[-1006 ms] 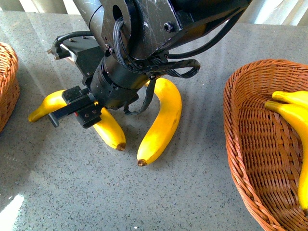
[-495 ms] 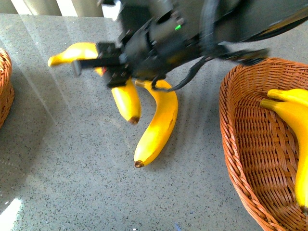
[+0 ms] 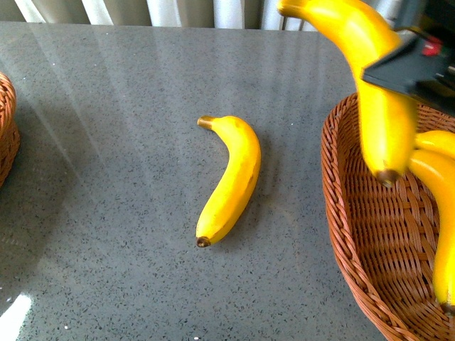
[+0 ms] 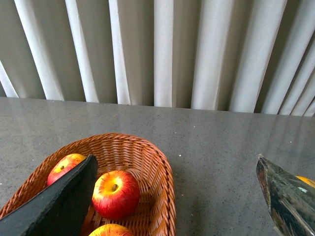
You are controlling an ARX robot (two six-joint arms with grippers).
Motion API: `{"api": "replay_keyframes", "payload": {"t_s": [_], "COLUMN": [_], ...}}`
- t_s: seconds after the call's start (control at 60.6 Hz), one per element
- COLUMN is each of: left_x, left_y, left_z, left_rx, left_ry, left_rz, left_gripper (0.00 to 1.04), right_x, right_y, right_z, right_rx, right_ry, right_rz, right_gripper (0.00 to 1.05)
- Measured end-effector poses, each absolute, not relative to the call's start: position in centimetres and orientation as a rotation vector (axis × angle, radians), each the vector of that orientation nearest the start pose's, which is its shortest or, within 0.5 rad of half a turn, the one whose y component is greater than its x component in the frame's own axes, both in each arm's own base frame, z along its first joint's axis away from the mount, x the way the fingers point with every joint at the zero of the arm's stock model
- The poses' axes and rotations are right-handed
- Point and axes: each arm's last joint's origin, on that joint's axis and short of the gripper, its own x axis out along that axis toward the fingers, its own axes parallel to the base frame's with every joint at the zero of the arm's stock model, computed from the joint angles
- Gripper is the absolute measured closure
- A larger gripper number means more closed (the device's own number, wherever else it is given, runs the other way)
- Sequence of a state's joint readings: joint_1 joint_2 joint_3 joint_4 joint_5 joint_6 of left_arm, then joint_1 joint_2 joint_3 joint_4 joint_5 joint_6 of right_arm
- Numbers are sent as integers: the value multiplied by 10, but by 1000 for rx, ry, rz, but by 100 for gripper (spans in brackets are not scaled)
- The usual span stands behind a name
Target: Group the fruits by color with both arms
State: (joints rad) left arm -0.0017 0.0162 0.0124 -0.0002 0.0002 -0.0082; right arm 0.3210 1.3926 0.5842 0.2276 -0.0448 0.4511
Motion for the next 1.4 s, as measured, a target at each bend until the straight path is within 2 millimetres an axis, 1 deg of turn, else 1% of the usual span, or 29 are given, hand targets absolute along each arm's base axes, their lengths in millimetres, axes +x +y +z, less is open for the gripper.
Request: {"api": "replay_keyframes", "payload": {"t_s": [0.132, 0.28, 0.379, 0.478, 0.561, 0.627, 0.808, 0.874, 0.891, 0.907, 0.973, 1.023, 1.188, 1.402], "left_x": [98, 98, 98, 98, 98, 98, 98, 98, 98, 98, 98, 98, 98, 98], "left_y": [0, 0, 0, 0, 0, 0, 0, 0, 0, 0, 0, 0, 0, 0], "left_z": [166, 166, 166, 166, 166, 166, 166, 166, 166, 166, 166, 166, 166, 166], "left_rx": [-8, -8, -8, -8, -8, -8, -8, -8, -8, -8, -8, -8, -8, -8], "left_ry": [4, 4, 4, 4, 4, 4, 4, 4, 4, 4, 4, 4, 4, 4], "left_rz": [-2, -2, -2, -2, -2, -2, -2, -2, -2, -2, -2, -2, -2, -2], "left_gripper": [9, 9, 9, 9, 9, 9, 9, 9, 9, 9, 9, 9, 9, 9], "right_x": [239, 236, 234, 231, 228, 228, 225, 224, 223, 222, 222, 223, 227, 231], "right_y": [66, 50, 43, 40, 40, 40, 41, 43, 44, 45, 57, 71, 115, 171], "right_z": [161, 148, 143, 136, 131, 131, 135, 138, 140, 142, 149, 155, 170, 177], "right_rx": [378, 406, 432, 439, 446, 445, 424, 403, 385, 379, 317, 266, 241, 269], "right_ry": [705, 743, 753, 778, 801, 804, 795, 782, 773, 767, 746, 736, 787, 849], "right_rz": [150, 47, -27, -64, -68, -66, -57, -49, -34, -25, 50, 123, 327, 432], "right_gripper": [75, 75, 75, 75, 61, 53, 23, 14, 10, 8, 9, 9, 9, 9]}}
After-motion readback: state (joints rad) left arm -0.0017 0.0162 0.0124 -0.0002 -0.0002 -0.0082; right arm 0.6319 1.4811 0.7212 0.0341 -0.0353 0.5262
